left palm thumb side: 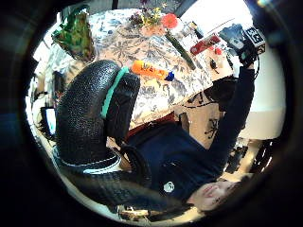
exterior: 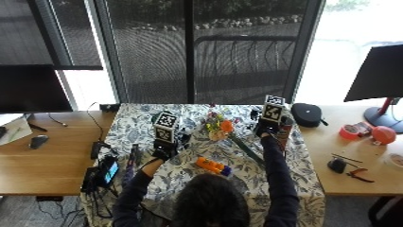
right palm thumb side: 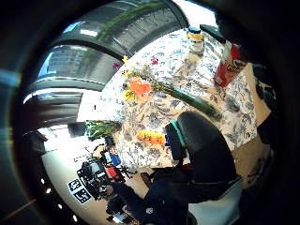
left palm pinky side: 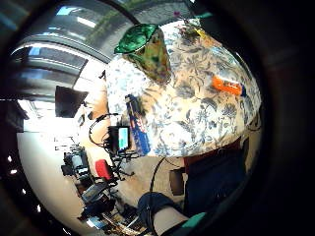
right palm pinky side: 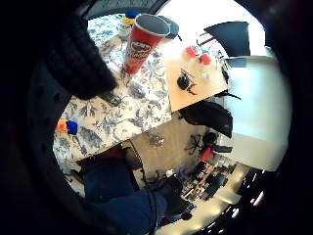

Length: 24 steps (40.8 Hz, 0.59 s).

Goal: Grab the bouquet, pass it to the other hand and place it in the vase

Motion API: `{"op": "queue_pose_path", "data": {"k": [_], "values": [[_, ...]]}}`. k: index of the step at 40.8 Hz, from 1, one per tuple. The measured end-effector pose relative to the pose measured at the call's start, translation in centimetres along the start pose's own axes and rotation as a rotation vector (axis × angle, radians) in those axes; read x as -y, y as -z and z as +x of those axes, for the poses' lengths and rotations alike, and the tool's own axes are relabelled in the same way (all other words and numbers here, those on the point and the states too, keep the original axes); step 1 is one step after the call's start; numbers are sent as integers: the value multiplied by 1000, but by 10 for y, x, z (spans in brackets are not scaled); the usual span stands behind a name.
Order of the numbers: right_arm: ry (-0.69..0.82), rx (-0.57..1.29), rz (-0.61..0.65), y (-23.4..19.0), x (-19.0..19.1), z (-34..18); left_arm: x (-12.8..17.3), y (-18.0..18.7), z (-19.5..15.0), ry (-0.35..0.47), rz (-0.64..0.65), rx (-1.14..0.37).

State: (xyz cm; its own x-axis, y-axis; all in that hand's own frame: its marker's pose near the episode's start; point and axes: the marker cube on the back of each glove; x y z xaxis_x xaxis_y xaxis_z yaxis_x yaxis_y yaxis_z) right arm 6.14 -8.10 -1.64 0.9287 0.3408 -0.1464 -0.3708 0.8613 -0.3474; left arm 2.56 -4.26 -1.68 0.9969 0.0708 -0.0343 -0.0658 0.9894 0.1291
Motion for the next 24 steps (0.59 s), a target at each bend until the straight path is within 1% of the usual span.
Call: {"op": "queue_pose_path", "data": {"k": [4, 8, 9, 11, 13, 15, 18, 21, 24], "values": [[-26, 25, -32, -4, 1, 1, 3, 5, 5, -3, 11, -20], [-52, 34, -194, -9, -6, 0, 9, 7, 6, 4, 16, -27], [-56, 35, -186, -13, -1, 1, 12, 7, 7, 5, 18, -31], [-67, 37, -120, -22, 16, 2, 19, 7, 7, 5, 22, -40], [-84, 39, -89, -29, 26, 4, 23, 9, 8, 8, 26, -48], [-100, 42, -95, -34, 28, 5, 25, 10, 8, 11, 31, -52], [-117, 55, -142, -44, 31, 6, 25, 12, 8, 20, 24, -57], [-173, 58, -183, -51, 25, 8, 25, 11, 8, 24, 15, -67], [-294, 45, -154, -42, -1, 14, 28, 8, 8, 20, 16, -79]]}}
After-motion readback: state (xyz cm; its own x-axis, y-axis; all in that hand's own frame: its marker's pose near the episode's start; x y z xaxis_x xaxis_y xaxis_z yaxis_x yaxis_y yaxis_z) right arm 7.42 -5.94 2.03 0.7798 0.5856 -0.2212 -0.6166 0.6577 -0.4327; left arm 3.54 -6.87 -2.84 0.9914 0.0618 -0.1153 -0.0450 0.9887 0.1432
